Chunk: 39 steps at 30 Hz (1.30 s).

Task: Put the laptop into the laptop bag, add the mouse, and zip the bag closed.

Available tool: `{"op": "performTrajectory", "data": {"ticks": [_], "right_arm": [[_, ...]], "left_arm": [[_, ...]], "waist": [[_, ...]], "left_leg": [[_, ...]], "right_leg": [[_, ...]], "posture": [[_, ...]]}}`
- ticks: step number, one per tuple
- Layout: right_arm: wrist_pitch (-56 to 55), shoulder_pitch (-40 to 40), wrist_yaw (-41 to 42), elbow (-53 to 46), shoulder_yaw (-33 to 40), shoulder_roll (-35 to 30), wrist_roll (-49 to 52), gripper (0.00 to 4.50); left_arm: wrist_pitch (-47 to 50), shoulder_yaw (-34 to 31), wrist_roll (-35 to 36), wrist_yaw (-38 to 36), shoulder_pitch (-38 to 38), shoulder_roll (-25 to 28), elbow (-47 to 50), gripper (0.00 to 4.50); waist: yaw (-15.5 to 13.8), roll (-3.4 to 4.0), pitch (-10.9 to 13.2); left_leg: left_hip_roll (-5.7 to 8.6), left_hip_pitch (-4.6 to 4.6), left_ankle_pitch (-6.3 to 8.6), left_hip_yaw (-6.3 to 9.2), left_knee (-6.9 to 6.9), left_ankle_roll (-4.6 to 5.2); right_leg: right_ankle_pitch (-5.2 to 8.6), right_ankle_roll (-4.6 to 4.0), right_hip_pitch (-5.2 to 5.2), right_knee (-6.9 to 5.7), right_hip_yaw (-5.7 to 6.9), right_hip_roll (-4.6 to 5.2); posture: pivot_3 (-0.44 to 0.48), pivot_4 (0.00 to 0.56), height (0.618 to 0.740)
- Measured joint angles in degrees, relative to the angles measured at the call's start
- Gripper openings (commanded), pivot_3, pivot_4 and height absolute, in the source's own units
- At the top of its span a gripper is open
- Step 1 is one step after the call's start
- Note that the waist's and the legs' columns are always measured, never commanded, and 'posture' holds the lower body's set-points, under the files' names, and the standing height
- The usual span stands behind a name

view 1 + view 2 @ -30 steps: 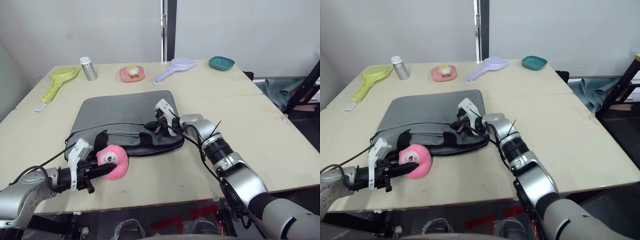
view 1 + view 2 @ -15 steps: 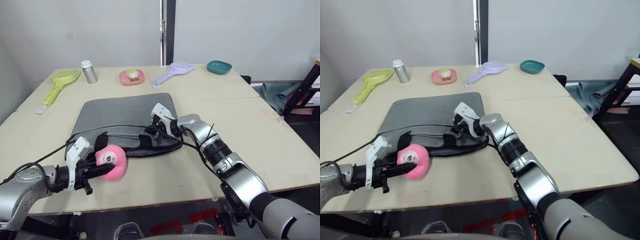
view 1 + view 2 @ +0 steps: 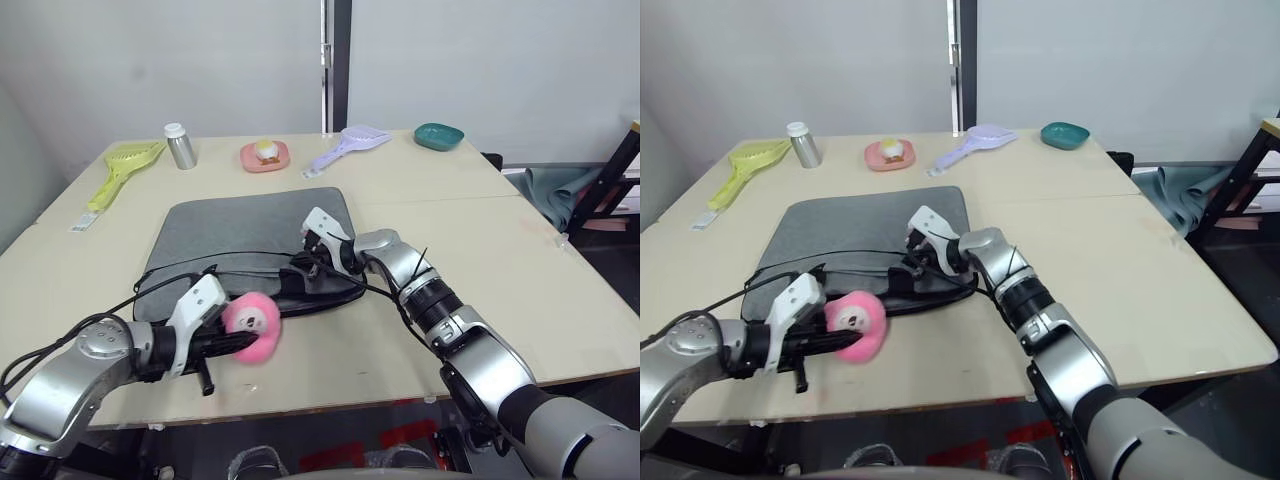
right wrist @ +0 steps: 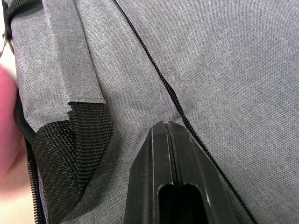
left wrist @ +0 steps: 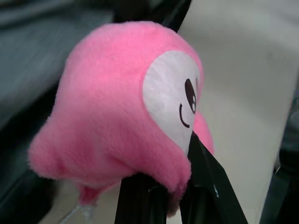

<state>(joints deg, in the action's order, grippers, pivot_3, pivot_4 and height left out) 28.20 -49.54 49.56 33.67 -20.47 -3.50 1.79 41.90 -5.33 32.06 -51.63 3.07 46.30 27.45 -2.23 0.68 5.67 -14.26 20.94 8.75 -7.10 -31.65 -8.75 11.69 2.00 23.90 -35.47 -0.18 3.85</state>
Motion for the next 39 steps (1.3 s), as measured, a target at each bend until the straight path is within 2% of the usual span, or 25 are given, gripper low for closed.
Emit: {"op": "performTrajectory", "data": {"ticks": [6,11,14,17,21,26,29,34,36,39], "right_arm": [[0.1,0.0,0.2,-0.2,0.0,0.2,0.0,0.0],[0.5,-0.1,0.3,-0.3,0.0,0.0,-0.1,0.0],[0.6,-0.3,0.9,-0.3,0.0,-0.2,-0.1,0.0],[0.8,-0.3,1.1,-0.3,0.0,-0.3,-0.1,0.0],[1.0,-0.3,1.1,-0.5,0.0,-0.3,-0.1,0.0],[1.1,-0.3,1.1,-0.6,0.0,-0.3,-0.1,0.0],[1.1,-0.4,1.1,-0.6,0.0,-0.2,-0.1,0.0],[1.3,-0.9,1.6,-0.5,0.2,-0.5,0.0,0.0],[1.7,-1.2,2.3,-0.7,0.3,-0.5,0.2,0.0],[5.2,-1.1,4.1,-3.1,2.6,-1.6,2.6,0.0]], "left_arm": [[-1.9,4.0,1.3,-1.8,-1.5,-2.1,2.0,0.14],[-1.9,8.8,3.7,-4.8,-5.9,-5.6,2.5,0.14],[-1.7,10.6,4.2,-6.8,-7.9,-6.5,1.1,0.14],[-1.8,12.6,4.2,-7.2,-10.4,-9.7,-2.4,0.14],[-2.1,13.3,3.5,-7.1,-11.3,-10.5,-4.6,1.5],[-2.7,11.7,2.7,-7.6,-7.7,-4.7,-4.6,3.33],[-3.5,8.6,1.4,-7.9,-4.4,0.3,-3.1,4.36],[-1.6,-1.2,3.6,-8.1,-0.1,6.4,-0.5,4.36],[-0.5,-6.9,6.5,-9.6,2.3,7.9,0.0,4.36],[0.9,-19.2,12.3,-12.5,4.2,8.7,-0.5,4.36]], "waist": [[0.1,-0.14,-0.1],[0.0,-0.18,-0.1],[0.1,-0.2,-0.1],[0.1,-0.15,-0.1],[0.2,-0.14,-0.1],[0.3,-0.11,-0.1],[0.3,-0.08,-0.1],[0.3,0.07,0.1],[0.3,0.07,0.1],[0.0,-0.12,0.5]], "left_leg": [[0.0,0.04,0.0,-0.02,0.02,0.0],[0.0,0.02,0.0,-0.03,0.02,0.0],[0.01,0.02,0.0,-0.08,0.02,0.0],[0.01,0.02,0.0,-0.09,0.03,0.0],[-0.01,0.01,0.0,-0.09,0.07,-0.01],[-0.01,0.02,0.0,-0.09,0.1,-0.01],[-0.01,0.02,0.01,-0.09,0.1,-0.01],[-0.01,0.03,0.02,-0.09,0.14,-0.02],[-0.01,0.08,0.02,-0.09,0.14,-0.02],[-0.01,0.21,0.01,-0.09,0.15,-0.03]], "right_leg": [[0.01,0.01,0.03,0.05,0.0,0.0],[0.0,0.01,0.03,0.02,-0.01,0.0],[0.0,0.01,0.06,0.04,-0.06,0.0],[0.0,0.01,0.07,0.04,-0.06,-0.02],[0.0,0.01,0.08,0.04,-0.06,-0.02],[0.01,0.03,0.1,0.05,-0.06,-0.02],[0.03,0.05,0.1,0.06,-0.07,-0.01],[0.06,0.1,0.13,0.07,-0.08,-0.03],[0.06,0.1,0.18,0.07,-0.08,-0.03],[0.06,0.09,0.43,0.08,-0.08,-0.16]], "posture": [[0.0,0.15,0.74],[0.0,0.15,0.74],[0.0,0.15,0.74],[0.0,0.15,0.74],[0.0,0.15,0.74],[0.0,0.15,0.74],[0.0,0.15,0.74],[0.0,0.15,0.74],[0.0,0.15,0.74],[0.0,0.15,0.74]]}}
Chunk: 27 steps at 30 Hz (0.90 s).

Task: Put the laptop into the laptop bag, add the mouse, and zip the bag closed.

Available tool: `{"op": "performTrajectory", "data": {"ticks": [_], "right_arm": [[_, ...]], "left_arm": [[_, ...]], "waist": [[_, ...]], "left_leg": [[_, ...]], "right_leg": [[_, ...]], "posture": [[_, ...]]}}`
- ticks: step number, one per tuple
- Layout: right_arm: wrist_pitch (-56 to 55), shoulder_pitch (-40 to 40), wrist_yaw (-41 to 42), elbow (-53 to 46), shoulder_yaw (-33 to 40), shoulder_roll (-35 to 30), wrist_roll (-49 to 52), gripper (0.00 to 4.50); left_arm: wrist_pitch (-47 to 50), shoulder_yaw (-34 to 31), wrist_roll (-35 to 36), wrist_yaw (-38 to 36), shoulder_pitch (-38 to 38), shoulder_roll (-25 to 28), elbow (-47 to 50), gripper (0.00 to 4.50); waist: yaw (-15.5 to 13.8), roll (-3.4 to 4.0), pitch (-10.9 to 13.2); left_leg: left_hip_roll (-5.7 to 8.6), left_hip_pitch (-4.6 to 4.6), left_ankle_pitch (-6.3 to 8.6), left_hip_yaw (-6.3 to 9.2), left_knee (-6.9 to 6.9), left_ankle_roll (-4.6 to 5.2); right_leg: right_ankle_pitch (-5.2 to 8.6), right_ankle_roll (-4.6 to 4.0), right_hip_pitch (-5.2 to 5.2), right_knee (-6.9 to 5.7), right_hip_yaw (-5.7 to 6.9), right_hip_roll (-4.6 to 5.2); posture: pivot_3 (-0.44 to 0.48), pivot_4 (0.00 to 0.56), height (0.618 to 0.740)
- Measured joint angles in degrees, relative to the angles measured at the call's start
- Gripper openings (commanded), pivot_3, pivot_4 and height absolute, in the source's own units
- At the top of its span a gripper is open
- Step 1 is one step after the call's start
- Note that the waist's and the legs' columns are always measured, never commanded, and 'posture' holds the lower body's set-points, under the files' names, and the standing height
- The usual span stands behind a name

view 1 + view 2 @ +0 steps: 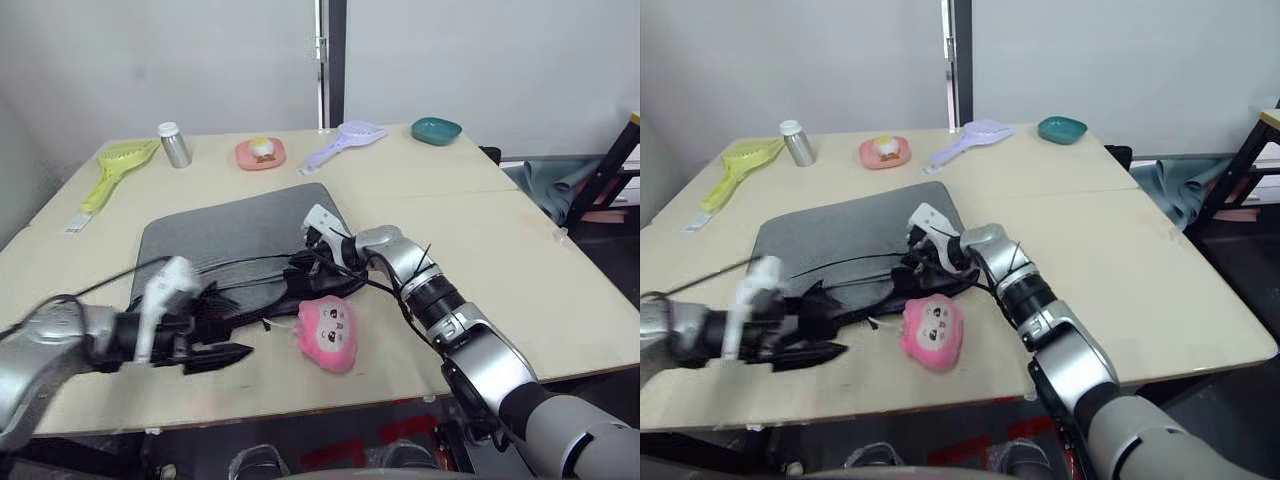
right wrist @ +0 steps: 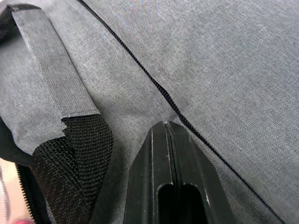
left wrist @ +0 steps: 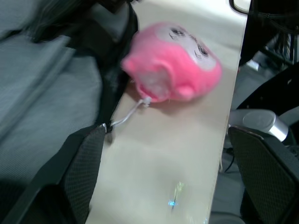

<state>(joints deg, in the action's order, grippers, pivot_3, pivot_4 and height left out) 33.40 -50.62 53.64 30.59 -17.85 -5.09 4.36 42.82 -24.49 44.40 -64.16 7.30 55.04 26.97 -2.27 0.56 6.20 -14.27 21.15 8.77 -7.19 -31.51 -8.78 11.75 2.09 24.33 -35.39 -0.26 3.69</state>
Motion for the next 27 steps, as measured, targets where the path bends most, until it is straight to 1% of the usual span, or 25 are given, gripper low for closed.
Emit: {"op": "performTrajectory", "data": {"ticks": [1,3,5,6,7,8,10,12,13,15,16,18,19,21,23,27], "right_arm": [[2.0,0.1,0.6,-1.3,0.9,-0.5,1.3,0.0],[6.6,0.4,1.6,-4.2,2.3,-1.6,3.7,0.0],[10.4,0.9,2.1,-7.7,3.8,-2.6,6.2,0.0],[13.5,1.3,2.2,-11.6,5.1,-3.6,8.4,0.0],[15.7,1.3,2.1,-14.5,6.5,-4.4,10.0,0.0],[17.7,1.5,2.1,-17.6,7.7,-5.6,11.4,0.0],[23.5,2.3,1.8,-27.6,11.3,-9.0,16.0,0.0],[27.0,3.4,1.5,-35.3,14.3,-12.0,19.6,0.0],[28.3,3.9,1.4,-37.7,15.4,-13.0,21.1,0.0],[32.1,6.4,1.3,-44.6,17.8,-16.9,25.1,0.0],[33.6,7.6,1.4,-47.4,19.2,-19.1,26.9,0.0],[35.8,10.2,1.7,-52.7,22.4,-23.8,30.2,0.0],[36.8,12.5,1.9,-56.5,24.4,-27.5,32.3,0.0],[38.3,15.1,1.7,-60.4,27.1,-31.1,34.8,0.0],[39.6,17.2,1.2,-63.0,29.6,-33.1,37.5,0.0],[42.5,20.5,-1.4,-67.8,33.7,-36.0,43.6,0.0]], "left_arm": [[0.1,-3.9,2.1,-0.4,-0.2,-0.1,-0.5,4.36],[-0.6,-9.2,5.0,-0.8,-1.3,-1.4,-1.8,4.36],[-2.3,-11.1,5.6,-0.8,-2.3,-3.1,-3.5,4.36],[-4.4,-11.4,5.0,-0.8,-2.3,-4.4,-5.0,4.36],[-6.0,-11.3,4.0,-0.8,-2.1,-5.3,-6.5,4.36],[-7.5,-11.2,2.8,-0.9,-1.7,-6.1,-7.8,4.36],[-10.6,-10.6,0.1,-2.1,0.3,-6.5,-10.9,4.36],[-12.4,-9.8,-1.8,-4.4,2.2,-6.0,-12.6,4.36],[-13.0,-9.3,-2.5,-5.4,2.7,-5.8,-13.2,4.36],[-14.2,-7.1,-4.1,-7.1,2.4,-4.2,-13.6,4.36],[-14.4,-6.2,-4.7,-7.8,2.2,-3.3,-13.9,4.36],[-15.6,-4.6,-5.4,-9.2,0.3,-2.2,-14.8,3.84],[-16.1,-3.2,-6.1,-10.0,-1.8,-1.7,-16.3,3.58],[-17.6,-1.1,-7.4,-11.4,-3.6,-1.1,-19.7,2.87],[-20.2,1.3,-9.7,-13.1,-4.8,-0.9,-23.5,2.17],[-27.6,6.9,-14.9,-17.0,-9.9,-0.9,-34.6,0.71]], "waist": [[-0.2,-0.03,0.3],[-0.5,-0.01,0.6],[-0.5,-0.01,0.8],[-0.6,0.0,0.8],[-0.6,-0.01,0.8],[-0.6,-0.06,0.9],[-0.7,-0.12,0.9],[-0.8,-0.17,0.9],[-0.9,-0.18,0.9],[-1.5,-0.26,1.0],[-1.9,-0.26,1.0],[-2.8,-0.26,1.0],[-3.3,-0.27,1.0],[-3.3,-0.27,1.0],[-3.0,-0.27,1.0],[-3.0,-0.29,1.0]], "left_leg": [[0.0,0.02,0.0,0.0,0.0,0.0],[0.0,0.13,0.0,-0.01,0.01,0.0],[-0.01,0.44,-0.01,0.01,0.02,-0.01],[0.0,0.77,-0.09,0.01,0.01,-0.04],[-0.02,0.89,-0.23,0.03,0.01,-0.08],[-0.04,0.9,-0.43,0.06,0.01,0.08],[-0.14,0.91,-0.41,0.07,0.04,0.07],[-0.17,0.86,-0.34,0.07,0.07,-0.01],[-0.18,0.81,-0.31,0.06,0.08,-0.06],[-0.19,0.79,-0.11,0.07,0.06,-0.28],[-0.19,0.76,-0.02,0.07,0.0,-0.12],[-0.16,0.73,-0.03,0.04,-0.11,-0.09],[-0.16,0.68,-0.03,0.03,-0.19,-0.09],[-0.16,0.56,-0.04,-0.08,-0.25,-0.07],[-0.16,0.29,-0.04,-0.29,-0.26,-0.05],[-0.17,-0.09,-0.03,-0.62,-0.26,-0.04]], "right_leg": [[0.0,-0.01,0.02,0.0,0.02,-0.01],[-0.02,-0.02,0.06,0.12,0.05,-0.02],[-0.03,-0.03,0.33,0.17,0.09,-0.04],[-0.1,0.02,0.57,0.18,0.1,-0.06],[-0.24,0.1,0.7,0.19,0.12,-0.09],[-0.47,0.49,0.68,0.2,0.16,-0.13],[-0.49,0.55,0.66,0.34,0.21,-0.2],[-0.47,0.54,0.6,0.39,0.23,-0.21],[-0.46,0.52,0.56,0.38,0.22,-0.21],[-0.32,0.28,0.55,0.33,0.2,-0.21],[-0.25,0.14,0.54,0.31,0.16,-0.21],[-0.23,0.08,0.51,0.23,0.09,-0.19],[-0.23,0.09,0.49,0.14,0.05,-0.18],[-0.25,0.09,0.51,-0.03,-0.11,-0.19],[-0.25,0.09,0.49,-0.21,-0.36,-0.22],[-0.26,0.11,0.49,-0.43,-0.97,-0.3]], "posture": [[0.0,0.15,0.74],[0.0,0.15,0.74],[0.0,0.15,0.74],[0.0,0.15,0.74],[0.0,0.15,0.74],[0.0,0.15,0.74],[0.0,0.15,0.74],[0.0,0.15,0.74],[0.0,0.15,0.74],[0.0,0.15,0.74],[0.0,0.15,0.74],[0.0,0.15,0.74],[0.0,0.15,0.74],[0.0,0.15,0.74],[0.0,0.15,0.74],[0.0,0.15,0.74]]}}
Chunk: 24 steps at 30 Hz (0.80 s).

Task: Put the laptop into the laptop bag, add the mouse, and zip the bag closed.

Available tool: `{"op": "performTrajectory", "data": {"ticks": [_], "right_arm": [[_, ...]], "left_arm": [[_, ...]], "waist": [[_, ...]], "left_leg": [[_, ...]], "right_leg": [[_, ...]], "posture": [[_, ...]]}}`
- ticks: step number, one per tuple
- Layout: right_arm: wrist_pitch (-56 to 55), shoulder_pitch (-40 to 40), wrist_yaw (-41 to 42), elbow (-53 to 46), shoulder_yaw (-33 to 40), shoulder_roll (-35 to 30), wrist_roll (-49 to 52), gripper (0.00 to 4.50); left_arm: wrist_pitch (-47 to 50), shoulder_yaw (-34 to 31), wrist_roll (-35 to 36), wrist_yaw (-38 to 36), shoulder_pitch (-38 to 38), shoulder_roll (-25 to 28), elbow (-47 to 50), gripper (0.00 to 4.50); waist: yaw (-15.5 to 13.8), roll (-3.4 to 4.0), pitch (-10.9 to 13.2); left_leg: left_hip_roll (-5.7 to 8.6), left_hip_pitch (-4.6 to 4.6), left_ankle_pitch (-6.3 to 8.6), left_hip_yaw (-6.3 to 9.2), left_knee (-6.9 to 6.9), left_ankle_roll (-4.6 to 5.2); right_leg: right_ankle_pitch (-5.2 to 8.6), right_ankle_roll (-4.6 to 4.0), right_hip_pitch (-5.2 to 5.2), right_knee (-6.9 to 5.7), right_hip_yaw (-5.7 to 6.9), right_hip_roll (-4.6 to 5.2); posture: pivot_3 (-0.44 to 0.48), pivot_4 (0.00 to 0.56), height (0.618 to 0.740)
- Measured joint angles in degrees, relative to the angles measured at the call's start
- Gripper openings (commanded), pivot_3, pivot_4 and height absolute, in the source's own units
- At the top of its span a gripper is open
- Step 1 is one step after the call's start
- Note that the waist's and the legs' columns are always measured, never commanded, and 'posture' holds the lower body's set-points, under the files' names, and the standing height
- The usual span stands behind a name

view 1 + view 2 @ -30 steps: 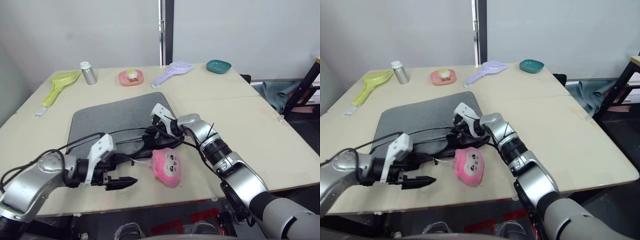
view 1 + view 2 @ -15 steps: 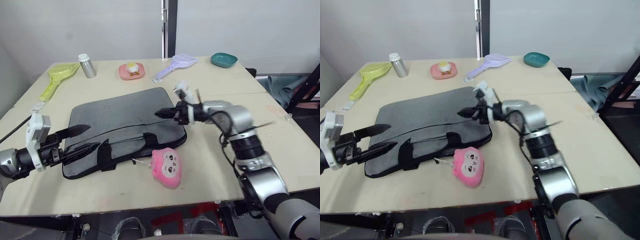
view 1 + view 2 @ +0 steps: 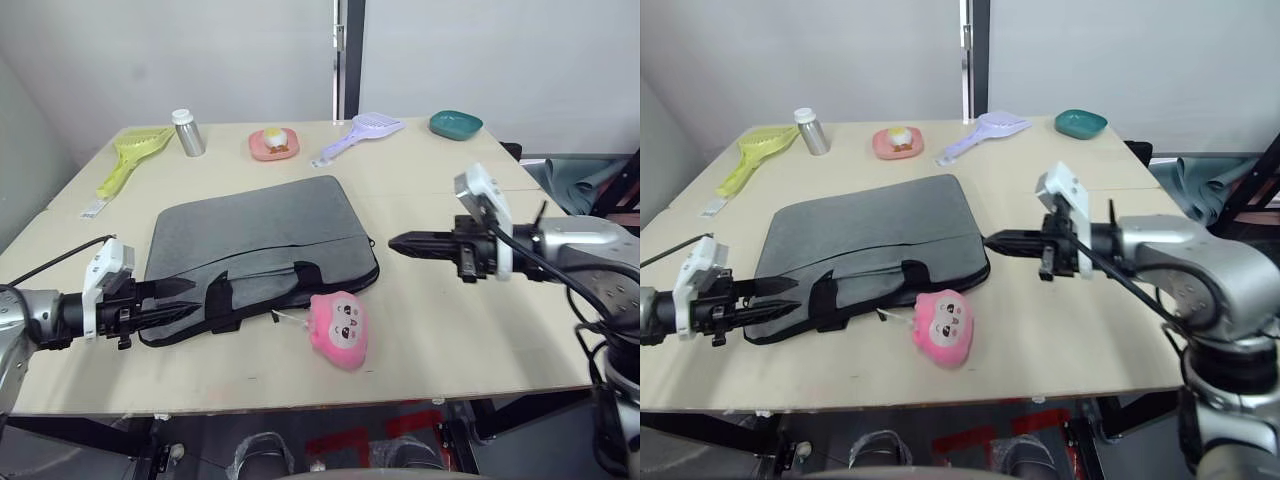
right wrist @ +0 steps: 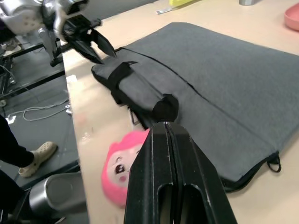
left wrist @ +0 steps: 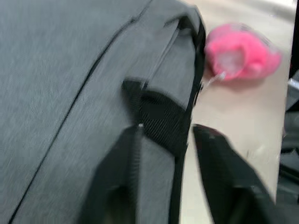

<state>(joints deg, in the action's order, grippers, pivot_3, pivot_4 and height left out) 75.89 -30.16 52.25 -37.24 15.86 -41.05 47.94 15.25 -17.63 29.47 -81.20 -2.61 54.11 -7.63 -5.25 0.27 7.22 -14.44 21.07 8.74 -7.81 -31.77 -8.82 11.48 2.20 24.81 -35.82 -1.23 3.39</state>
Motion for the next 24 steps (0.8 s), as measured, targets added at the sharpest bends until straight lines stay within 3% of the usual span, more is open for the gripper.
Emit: {"op": "performTrajectory", "data": {"ticks": [2,10,14,15,19,24], "right_arm": [[1.6,1.0,-1.9,-1.5,0.4,-0.7,2.3,0.25],[7.9,1.9,-9.8,-1.5,0.8,-0.7,10.5,2.87],[9.4,1.6,-13.3,-0.1,-6.2,2.2,11.1,4.32],[9.6,1.5,-14.1,1.0,-8.2,2.7,10.6,4.49],[7.8,-1.3,-17.7,8.5,-21.1,4.7,3.2,4.49],[1.0,-3.6,-18.2,16.6,-30.7,6.6,-5.2,4.49]], "left_arm": [[-3.3,2.2,-2.2,-1.5,-3.2,-0.1,-5.9,0.01],[-17.1,9.4,-10.0,-5.4,-12.7,-2.0,-24.4,0.0],[-23.0,11.1,-11.9,-7.1,-15.5,-3.0,-30.1,0.0],[-24.0,11.4,-12.0,-7.1,-15.7,-3.2,-30.9,0.0],[-29.1,12.8,-13.5,-7.4,-17.4,-4.0,-35.3,0.0],[-31.2,13.4,-13.7,-7.5,-17.6,-4.2,-37.0,0.0]], "waist": [[-0.1,-0.02,0.0],[-0.6,-0.05,0.0],[-0.6,0.02,-0.2],[-0.6,0.02,-0.3],[-0.5,0.09,-0.5],[-0.5,0.2,-0.8]], "left_leg": [[0.01,-0.03,-0.01,-0.07,-0.07,0.01],[0.12,-0.02,-0.04,-0.16,-0.24,0.05],[0.16,-0.07,-0.04,-0.18,-0.26,0.05],[0.18,-0.09,-0.04,-0.2,-0.27,0.05],[0.25,-0.15,-0.04,-0.21,-0.32,0.04],[0.25,-0.14,-0.05,-0.2,-0.32,0.03]], "right_leg": [[-0.02,0.01,0.0,-0.1,-0.08,0.0],[-0.07,0.05,0.02,-0.24,-0.21,0.09],[-0.07,0.05,-0.02,-0.38,-0.24,0.15],[-0.07,0.05,-0.02,-0.41,-0.24,0.18],[-0.1,0.08,-0.03,-0.52,-0.24,0.42],[-0.1,0.08,0.01,-0.64,-0.26,0.45]], "posture": [[0.0,0.15,0.74],[0.0,0.15,0.74],[0.0,0.15,0.74],[0.0,0.15,0.74],[0.0,0.15,0.74],[0.0,0.15,0.74]]}}
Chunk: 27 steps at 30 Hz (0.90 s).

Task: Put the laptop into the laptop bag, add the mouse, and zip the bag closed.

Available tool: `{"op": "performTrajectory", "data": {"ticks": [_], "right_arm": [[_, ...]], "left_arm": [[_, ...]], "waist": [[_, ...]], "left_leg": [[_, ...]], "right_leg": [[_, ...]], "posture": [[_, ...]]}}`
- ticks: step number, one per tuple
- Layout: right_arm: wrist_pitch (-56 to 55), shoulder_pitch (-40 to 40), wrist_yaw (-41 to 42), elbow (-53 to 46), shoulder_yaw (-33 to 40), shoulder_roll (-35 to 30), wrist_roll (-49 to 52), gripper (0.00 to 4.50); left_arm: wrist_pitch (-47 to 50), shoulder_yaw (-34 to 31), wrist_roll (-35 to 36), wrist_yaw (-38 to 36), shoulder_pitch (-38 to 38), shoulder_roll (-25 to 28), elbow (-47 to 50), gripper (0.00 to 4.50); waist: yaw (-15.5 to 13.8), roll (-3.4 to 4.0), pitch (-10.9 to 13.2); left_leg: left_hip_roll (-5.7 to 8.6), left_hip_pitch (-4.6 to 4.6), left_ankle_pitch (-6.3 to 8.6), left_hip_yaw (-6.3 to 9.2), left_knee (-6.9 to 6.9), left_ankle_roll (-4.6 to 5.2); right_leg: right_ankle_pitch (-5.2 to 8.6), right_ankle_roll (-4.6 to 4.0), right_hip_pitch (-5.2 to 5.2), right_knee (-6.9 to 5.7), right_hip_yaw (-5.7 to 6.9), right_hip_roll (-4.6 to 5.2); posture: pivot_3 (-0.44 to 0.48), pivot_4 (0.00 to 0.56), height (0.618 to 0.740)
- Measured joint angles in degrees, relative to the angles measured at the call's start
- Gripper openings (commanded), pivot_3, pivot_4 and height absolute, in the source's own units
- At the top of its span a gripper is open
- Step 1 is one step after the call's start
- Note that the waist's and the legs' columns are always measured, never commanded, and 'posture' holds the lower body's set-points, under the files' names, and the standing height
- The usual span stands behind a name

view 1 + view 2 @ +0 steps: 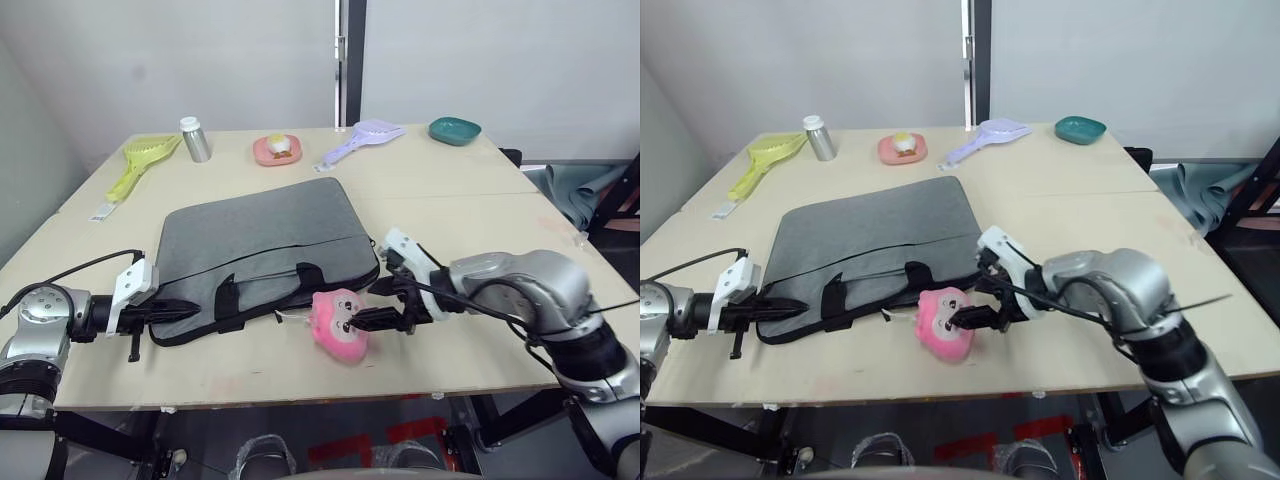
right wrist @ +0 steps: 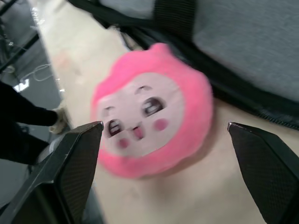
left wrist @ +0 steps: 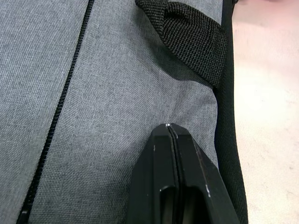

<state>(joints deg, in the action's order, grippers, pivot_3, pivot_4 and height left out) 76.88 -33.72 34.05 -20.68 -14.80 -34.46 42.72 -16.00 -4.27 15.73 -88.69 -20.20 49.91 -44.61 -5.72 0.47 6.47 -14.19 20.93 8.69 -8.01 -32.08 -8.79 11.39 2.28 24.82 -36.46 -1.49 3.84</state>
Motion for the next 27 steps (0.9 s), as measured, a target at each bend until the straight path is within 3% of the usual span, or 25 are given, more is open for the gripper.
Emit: {"op": "performTrajectory", "data": {"ticks": [4,5,12,18,27], "right_arm": [[-3.7,0.0,1.3,1.8,-4.9,1.6,-3.8,4.49],[-4.5,0.0,1.5,2.5,-6.1,2.5,-4.5,4.25],[-7.3,1.0,2.8,4.5,-9.9,5.3,-7.3,1.93],[-7.9,3.8,4.8,1.8,-7.1,0.1,-7.1,0.05],[-8.7,5.9,6.7,-1.6,-3.1,-7.7,-7.2,0.05]], "left_arm": [[-0.5,-0.1,0.0,-0.1,0.8,0.0,-0.2,0.0],[-0.5,-0.1,0.0,0.0,1.0,0.0,-0.1,0.0],[-1.2,-0.1,0.0,0.5,3.0,-0.9,1.4,0.0],[-4.4,0.7,-0.4,0.6,4.7,-1.1,1.7,0.0],[-7.0,2.2,-1.4,1.1,2.9,-1.9,-1.4,0.0]], "waist": [[0.1,0.06,-0.2],[0.1,0.1,-0.3],[0.1,0.17,-0.7],[0.0,0.25,-0.8],[-0.3,0.78,-1.1]], "left_leg": [[0.0,0.0,0.0,-0.01,0.0,0.0],[0.01,0.0,0.0,-0.02,-0.01,0.01],[0.03,-0.01,0.02,-0.09,-0.02,0.03],[0.03,-0.02,0.03,-0.11,0.0,0.04],[0.09,-0.02,0.04,-0.23,0.04,0.07]], "right_leg": [[0.01,0.01,0.0,0.02,0.01,-0.01],[0.01,0.01,0.0,0.03,0.02,-0.01],[0.03,0.04,-0.01,0.05,-0.01,0.06],[0.04,0.07,-0.01,0.1,-0.08,0.07],[0.06,0.18,-0.03,0.22,-0.16,0.11]], "posture": [[0.0,0.15,0.74],[0.0,0.15,0.74],[0.0,0.15,0.74],[0.0,0.15,0.74],[0.0,0.15,0.74]]}}
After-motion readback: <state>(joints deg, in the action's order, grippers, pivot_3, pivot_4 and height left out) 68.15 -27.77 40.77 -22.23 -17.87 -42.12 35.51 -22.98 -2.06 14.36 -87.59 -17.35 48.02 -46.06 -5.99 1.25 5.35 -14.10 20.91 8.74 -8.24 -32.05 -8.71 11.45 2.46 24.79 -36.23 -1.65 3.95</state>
